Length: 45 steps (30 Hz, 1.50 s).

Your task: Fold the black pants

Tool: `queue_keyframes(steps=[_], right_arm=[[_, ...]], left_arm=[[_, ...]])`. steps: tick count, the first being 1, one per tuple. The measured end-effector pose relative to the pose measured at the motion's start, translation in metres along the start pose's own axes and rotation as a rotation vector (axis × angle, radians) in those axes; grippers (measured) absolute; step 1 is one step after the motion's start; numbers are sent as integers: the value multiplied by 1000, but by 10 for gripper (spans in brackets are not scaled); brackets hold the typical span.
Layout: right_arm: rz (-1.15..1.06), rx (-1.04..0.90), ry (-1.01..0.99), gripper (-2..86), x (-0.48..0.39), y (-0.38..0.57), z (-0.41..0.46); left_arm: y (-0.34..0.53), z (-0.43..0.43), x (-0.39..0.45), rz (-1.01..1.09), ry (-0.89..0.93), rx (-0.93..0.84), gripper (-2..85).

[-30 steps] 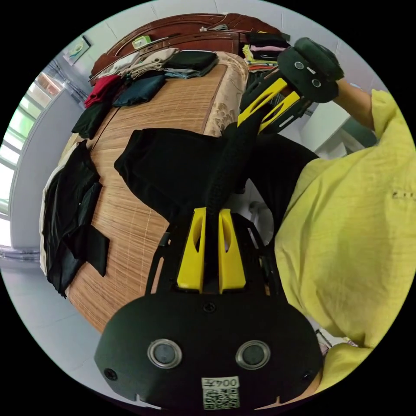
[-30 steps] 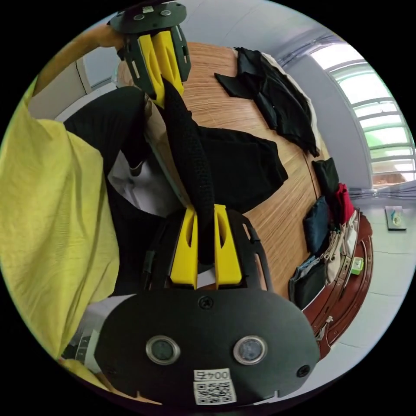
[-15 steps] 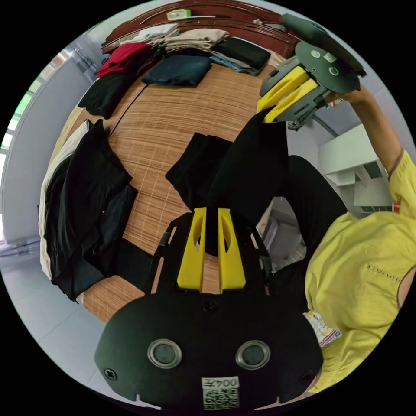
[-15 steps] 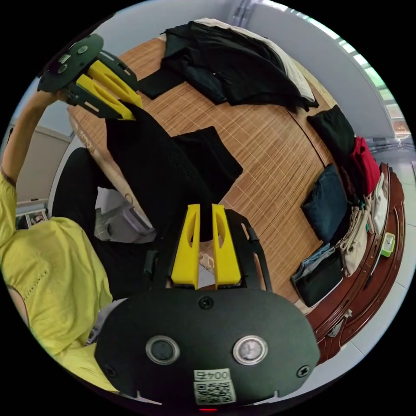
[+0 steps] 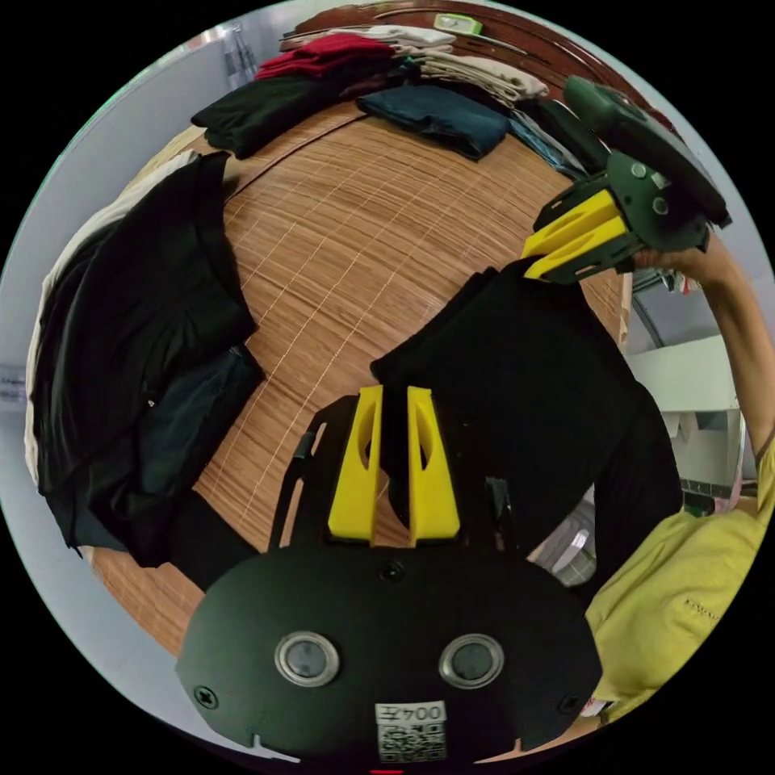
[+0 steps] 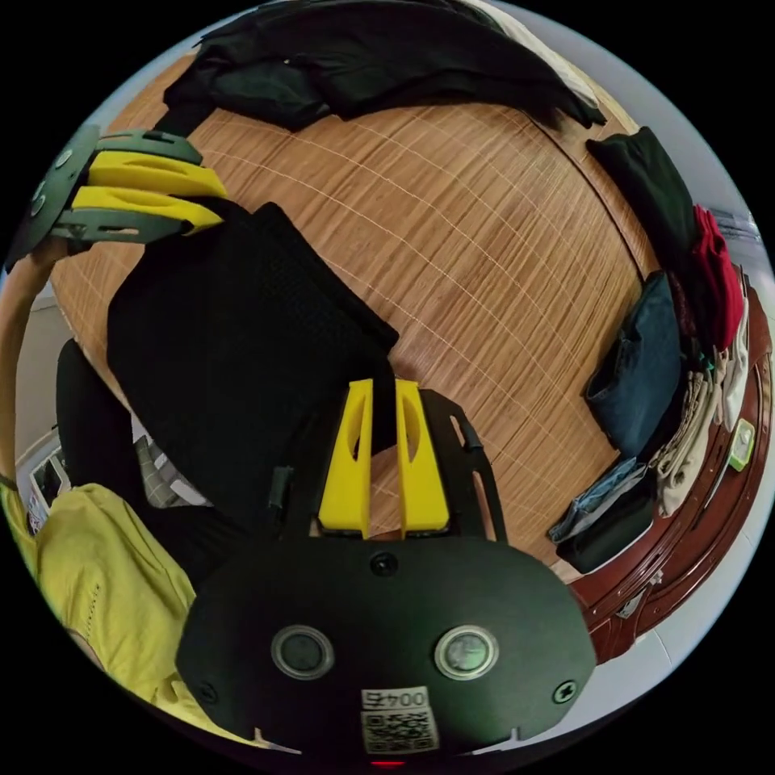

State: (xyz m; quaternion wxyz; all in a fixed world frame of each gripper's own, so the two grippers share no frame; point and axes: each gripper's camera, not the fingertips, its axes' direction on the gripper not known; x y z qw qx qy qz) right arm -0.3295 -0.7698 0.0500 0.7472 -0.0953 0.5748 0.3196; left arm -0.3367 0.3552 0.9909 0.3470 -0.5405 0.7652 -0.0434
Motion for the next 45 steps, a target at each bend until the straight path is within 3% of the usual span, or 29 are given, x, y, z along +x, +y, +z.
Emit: queue_keyframes(steps=[6,10,13,16,20,23,26,30,36,41,45], right_arm=[[203,98,-67,96,25,18,47],[434,302,-102,84,40,92,47],[345,407,-292,95,-5,151,61],[287,399,-351,98,-72,199,104],[431,473,-362,97,-131,253,184],[602,644,-438,93,-146,297,233],[661,795,-488,97,-161,339,275],[658,766,-450,111,-172,362,315],[656,833,-592,99,-173,378,369],[623,827,-584,100,-179,362,397],[607,808,-592,109,-185,352,417]], left_arm=[[51,11,-36,-239,-2,199,76],[129,-8,-54,-387,44,331,75],[203,-8,-33,-372,121,436,70],[279,15,8,-359,218,504,67],[342,74,69,-379,274,522,75],[344,102,99,-390,272,516,87],[326,107,116,-352,148,505,94],[296,106,120,-304,125,479,97],[257,107,132,-254,46,370,59],[252,89,135,-313,-2,294,18],[257,42,136,-363,35,457,19]])
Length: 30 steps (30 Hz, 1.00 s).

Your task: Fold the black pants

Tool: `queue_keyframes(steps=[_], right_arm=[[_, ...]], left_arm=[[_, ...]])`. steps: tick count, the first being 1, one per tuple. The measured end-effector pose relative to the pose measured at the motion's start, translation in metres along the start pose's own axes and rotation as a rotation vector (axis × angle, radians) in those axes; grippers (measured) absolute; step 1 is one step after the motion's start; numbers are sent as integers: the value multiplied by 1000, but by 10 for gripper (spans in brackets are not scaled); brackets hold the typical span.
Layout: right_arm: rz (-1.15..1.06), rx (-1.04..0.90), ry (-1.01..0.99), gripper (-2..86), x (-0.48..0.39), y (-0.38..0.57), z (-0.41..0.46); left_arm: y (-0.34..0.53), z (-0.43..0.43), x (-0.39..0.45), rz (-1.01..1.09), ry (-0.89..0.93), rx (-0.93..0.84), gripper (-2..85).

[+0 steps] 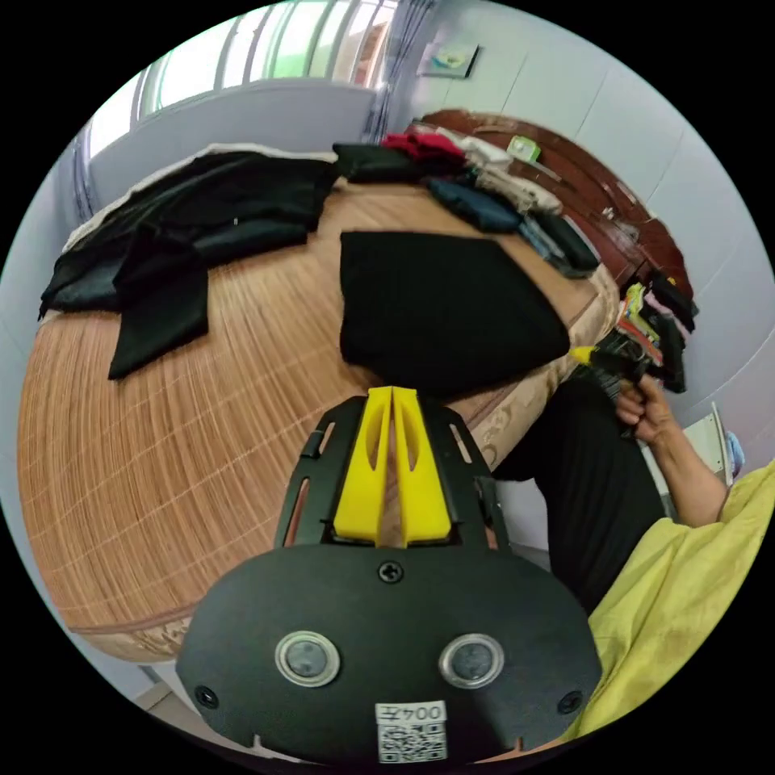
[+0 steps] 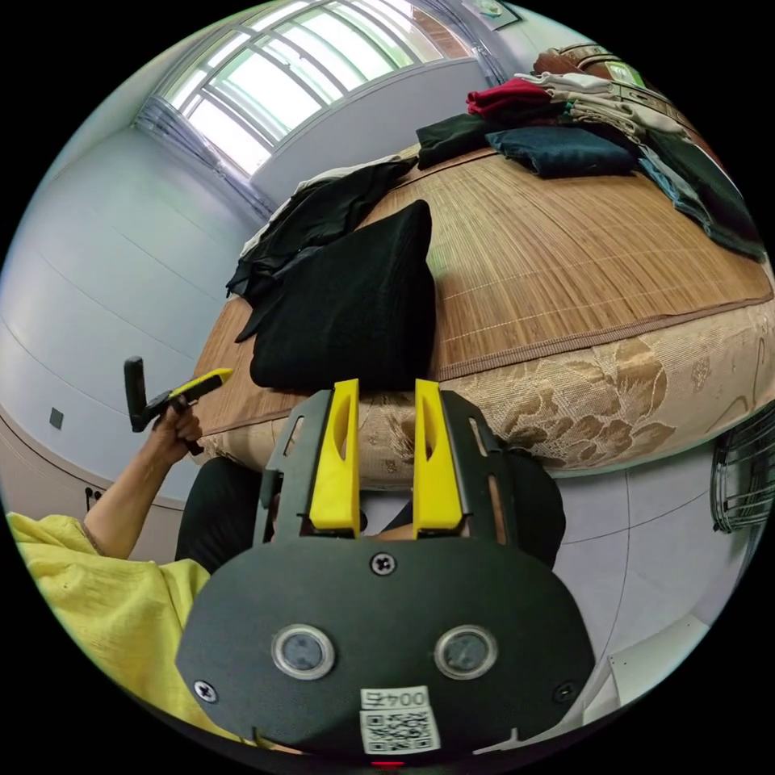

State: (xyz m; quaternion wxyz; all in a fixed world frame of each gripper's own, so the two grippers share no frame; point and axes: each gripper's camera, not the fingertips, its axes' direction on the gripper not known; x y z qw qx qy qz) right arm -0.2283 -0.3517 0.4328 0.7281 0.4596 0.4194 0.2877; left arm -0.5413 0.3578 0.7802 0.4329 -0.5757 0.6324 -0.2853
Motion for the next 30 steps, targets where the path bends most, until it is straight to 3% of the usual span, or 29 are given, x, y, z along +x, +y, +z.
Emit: queue_keyframes(steps=[2,6,13,16,20,26,30], right_arm=[[7,4,2,109,5,4,11],[19,15,3,109,14,5,26],[-27,-14,-21,51,18,5,56],[37,-27,49,39,26,4,67],[254,-111,-107,46,63,4,94],[267,97,-131,70,81,-32,61],[271,73,-272,86,94,-89,88]], left_arm=[[-31,-12,25,59,3,77,34],[-95,17,71,157,25,29,92],[-175,115,132,252,-15,-308,132],[-191,120,137,188,-4,-336,129],[-207,123,154,193,-44,-346,128],[-217,119,170,179,-69,-296,128],[-221,118,177,182,-73,-269,127]])
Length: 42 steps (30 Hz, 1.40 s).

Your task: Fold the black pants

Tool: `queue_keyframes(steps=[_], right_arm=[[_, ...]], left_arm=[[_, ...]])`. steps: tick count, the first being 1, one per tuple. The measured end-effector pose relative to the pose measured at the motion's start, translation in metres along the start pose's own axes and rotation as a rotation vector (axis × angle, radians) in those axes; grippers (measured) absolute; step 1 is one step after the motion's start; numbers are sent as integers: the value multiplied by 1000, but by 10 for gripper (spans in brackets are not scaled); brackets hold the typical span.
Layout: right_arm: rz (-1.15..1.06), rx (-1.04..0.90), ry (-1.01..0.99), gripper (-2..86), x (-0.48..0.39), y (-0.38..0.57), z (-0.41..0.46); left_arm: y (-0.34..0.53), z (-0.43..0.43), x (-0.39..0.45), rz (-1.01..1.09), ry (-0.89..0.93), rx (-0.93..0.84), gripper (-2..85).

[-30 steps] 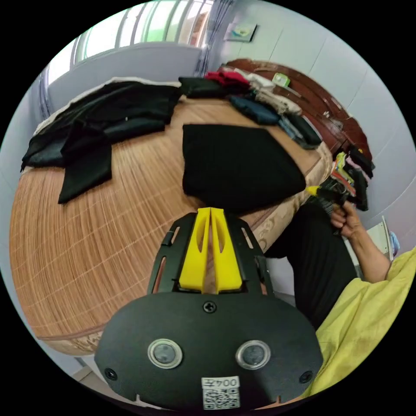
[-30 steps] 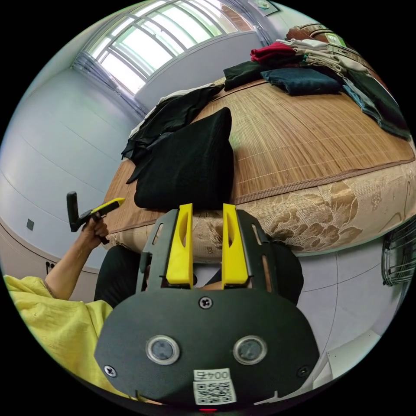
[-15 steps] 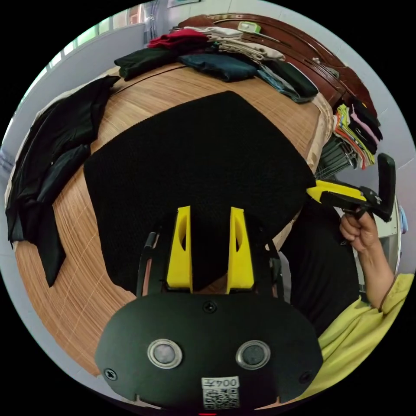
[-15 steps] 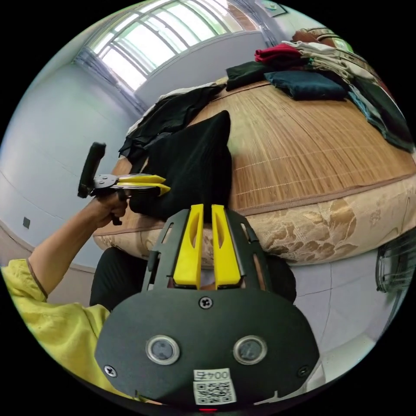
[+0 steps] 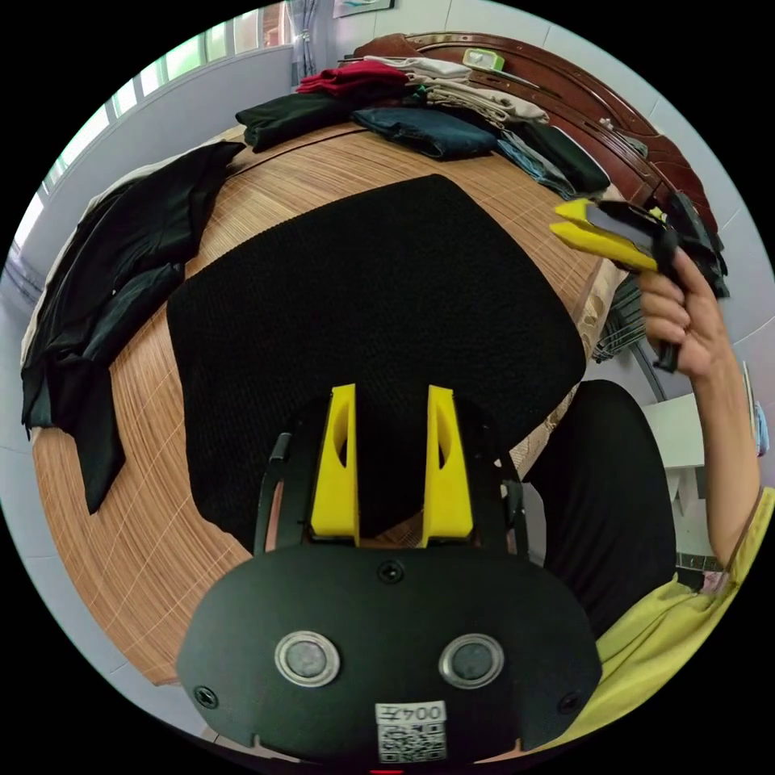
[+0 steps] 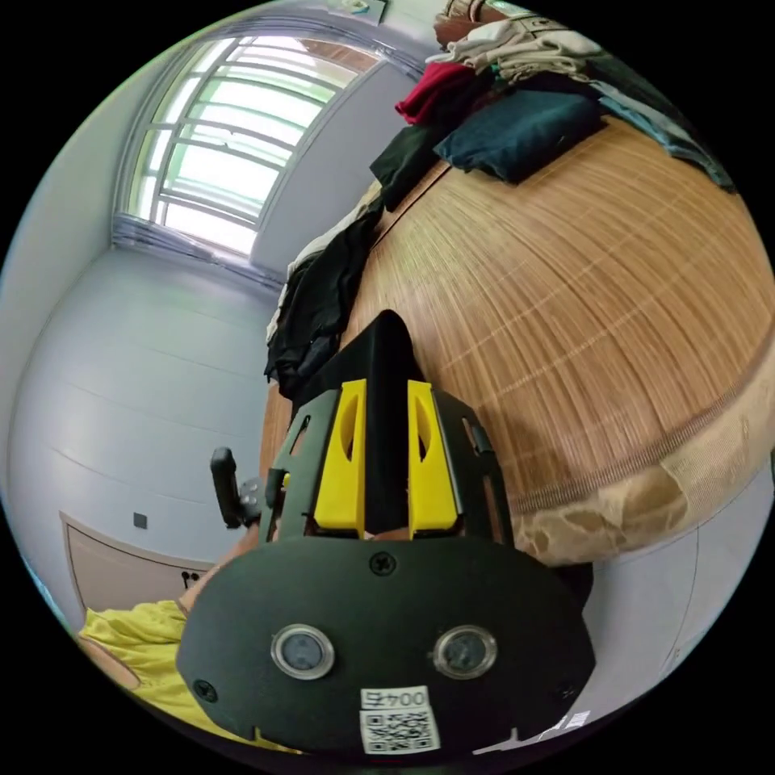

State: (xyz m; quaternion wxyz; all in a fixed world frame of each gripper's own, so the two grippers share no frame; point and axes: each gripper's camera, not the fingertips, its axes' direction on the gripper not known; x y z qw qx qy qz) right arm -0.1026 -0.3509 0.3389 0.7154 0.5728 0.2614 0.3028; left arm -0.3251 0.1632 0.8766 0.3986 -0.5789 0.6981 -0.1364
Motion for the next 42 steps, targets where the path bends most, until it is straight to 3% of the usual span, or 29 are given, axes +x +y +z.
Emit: queue_keyframes(steps=[9,11,16,19,23,26,30,36,42], right_arm=[[115,-135,-95,95,2,-83,95],[122,-198,-65,56,-4,-90,115],[22,-102,124,32,-28,-96,120],[30,-197,213,37,-14,-93,160],[99,-103,71,49,-8,-83,142],[-13,6,119,51,-38,-68,111],[-181,-4,130,59,-86,-54,113],[-380,-92,241,64,-168,-54,178],[-463,-181,535,47,-179,-68,248]], left_arm=[[-14,2,10,20,0,12,123],[-16,4,10,18,9,11,122],[-15,9,13,23,16,24,116],[-13,14,15,19,14,37,113],[-10,18,9,24,55,63,100],[-1,-2,1,25,105,173,67],[-3,-26,-12,46,-25,336,40],[-48,14,-62,-55,-145,277,20],[-64,86,-106,-160,-136,139,5]])
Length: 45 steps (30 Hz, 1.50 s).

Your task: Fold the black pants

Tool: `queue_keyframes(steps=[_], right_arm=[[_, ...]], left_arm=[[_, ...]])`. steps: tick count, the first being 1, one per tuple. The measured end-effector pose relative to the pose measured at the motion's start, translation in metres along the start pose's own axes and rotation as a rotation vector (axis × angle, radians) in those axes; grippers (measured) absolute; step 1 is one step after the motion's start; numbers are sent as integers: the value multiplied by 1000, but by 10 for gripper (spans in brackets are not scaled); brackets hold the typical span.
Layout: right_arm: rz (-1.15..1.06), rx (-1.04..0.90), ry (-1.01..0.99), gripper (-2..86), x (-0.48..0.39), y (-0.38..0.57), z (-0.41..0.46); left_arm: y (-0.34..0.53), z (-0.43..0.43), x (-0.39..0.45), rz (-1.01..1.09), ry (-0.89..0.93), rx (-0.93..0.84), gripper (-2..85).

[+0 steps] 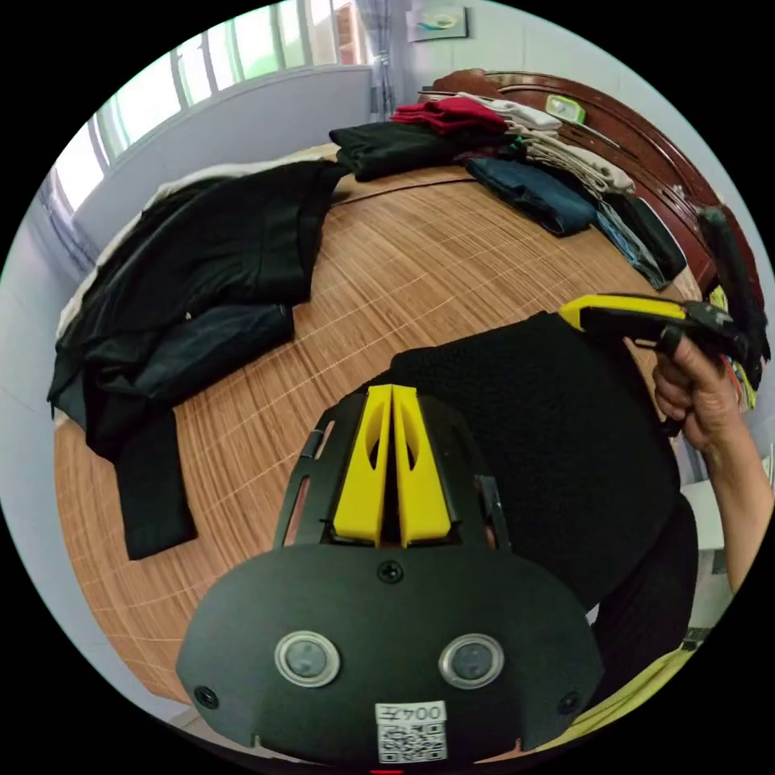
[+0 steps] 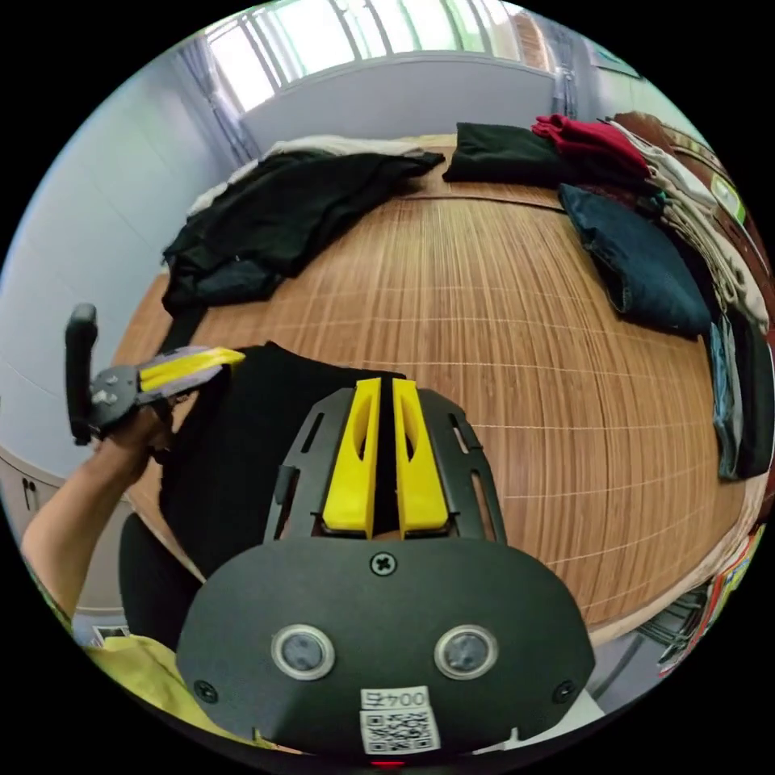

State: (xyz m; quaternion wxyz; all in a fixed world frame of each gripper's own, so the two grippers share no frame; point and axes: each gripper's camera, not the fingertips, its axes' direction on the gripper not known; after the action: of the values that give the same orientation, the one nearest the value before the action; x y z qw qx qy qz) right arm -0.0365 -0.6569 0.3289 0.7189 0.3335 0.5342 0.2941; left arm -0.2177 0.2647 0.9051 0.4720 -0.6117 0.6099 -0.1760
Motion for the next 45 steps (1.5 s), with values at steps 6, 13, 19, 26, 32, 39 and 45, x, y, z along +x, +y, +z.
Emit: queue_keyframes(steps=[6,13,19,26,32,39,45], right_arm=[[50,26,-113,43,21,9,26],[233,42,-434,58,68,25,2],[211,56,-590,110,86,140,-58],[285,66,-637,110,69,258,-58],[292,56,-587,112,53,271,-44],[291,68,-577,107,46,283,-41],[248,43,-459,38,28,283,-41]], left_arm=[[26,36,-27,-119,140,62,3],[47,48,-60,-243,270,89,10],[146,4,-100,-315,407,251,31],[293,18,-93,-354,550,224,66],[319,39,-76,-359,565,238,87],[331,55,-67,-416,641,245,80],[326,39,-54,-399,543,226,39]])
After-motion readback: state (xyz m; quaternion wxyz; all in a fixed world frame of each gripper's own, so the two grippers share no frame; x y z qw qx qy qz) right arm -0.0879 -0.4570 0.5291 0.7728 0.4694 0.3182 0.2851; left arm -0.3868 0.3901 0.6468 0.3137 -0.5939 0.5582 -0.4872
